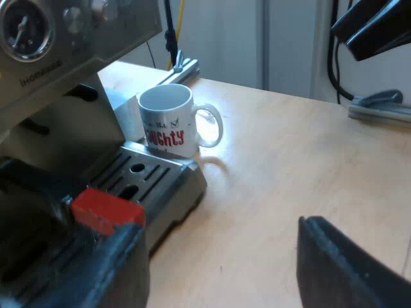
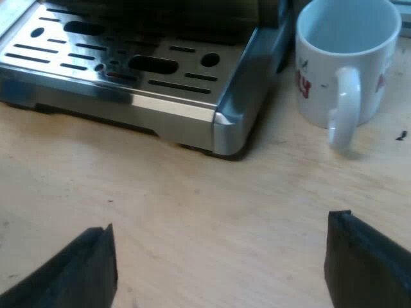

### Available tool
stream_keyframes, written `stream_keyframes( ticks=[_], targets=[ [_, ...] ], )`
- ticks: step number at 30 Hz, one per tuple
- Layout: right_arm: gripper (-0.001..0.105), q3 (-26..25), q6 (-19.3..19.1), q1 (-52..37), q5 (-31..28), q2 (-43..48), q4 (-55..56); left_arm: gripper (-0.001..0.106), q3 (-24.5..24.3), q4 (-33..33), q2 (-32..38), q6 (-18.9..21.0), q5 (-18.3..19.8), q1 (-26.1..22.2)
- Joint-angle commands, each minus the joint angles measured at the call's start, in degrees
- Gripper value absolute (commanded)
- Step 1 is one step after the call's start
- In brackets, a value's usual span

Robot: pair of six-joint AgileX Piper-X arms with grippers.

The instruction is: Place mug into machine

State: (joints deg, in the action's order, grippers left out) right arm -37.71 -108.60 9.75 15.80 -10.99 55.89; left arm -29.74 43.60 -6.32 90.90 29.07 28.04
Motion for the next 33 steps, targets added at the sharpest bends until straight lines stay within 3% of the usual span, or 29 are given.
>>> stream_keyframes(
  ticks=[1, 11, 15, 23, 29, 33],
  targets=[
    [0.069, -0.6, -1.0, 0.0, -1.1, 0.1, -0.4, 0.059, 2.8, -6.3, -0.1, -0.4, 0.3, 0.2],
    [0.069, 3.1, -1.0, 0.0, -2.2, 0.1, -6.2, 0.06, 15.8, -19.6, -0.4, 0.8, 0.3, 0.2],
    [0.069, 6.6, -1.0, 0.0, -1.8, 0.0, -12.3, 0.06, 19.5, -21.9, -0.5, 3.8, 0.3, 0.2],
    [0.069, 12.6, -1.0, 0.0, -4.8, -0.1, -18.9, 0.06, 20.3, -26.1, -4.9, 4.4, 0.3, 0.2],
    [0.069, 18.6, -1.0, 0.0, -9.3, -0.3, -27.4, 0.06, 20.3, -29.4, -9.8, 9.3, 0.3, 0.2],
    [0.069, 23.7, -0.7, 0.0, -9.8, -0.4, -34.2, 0.06, 20.3, -29.8, -12.6, 9.7, 0.3, 0.2]
  ],
)
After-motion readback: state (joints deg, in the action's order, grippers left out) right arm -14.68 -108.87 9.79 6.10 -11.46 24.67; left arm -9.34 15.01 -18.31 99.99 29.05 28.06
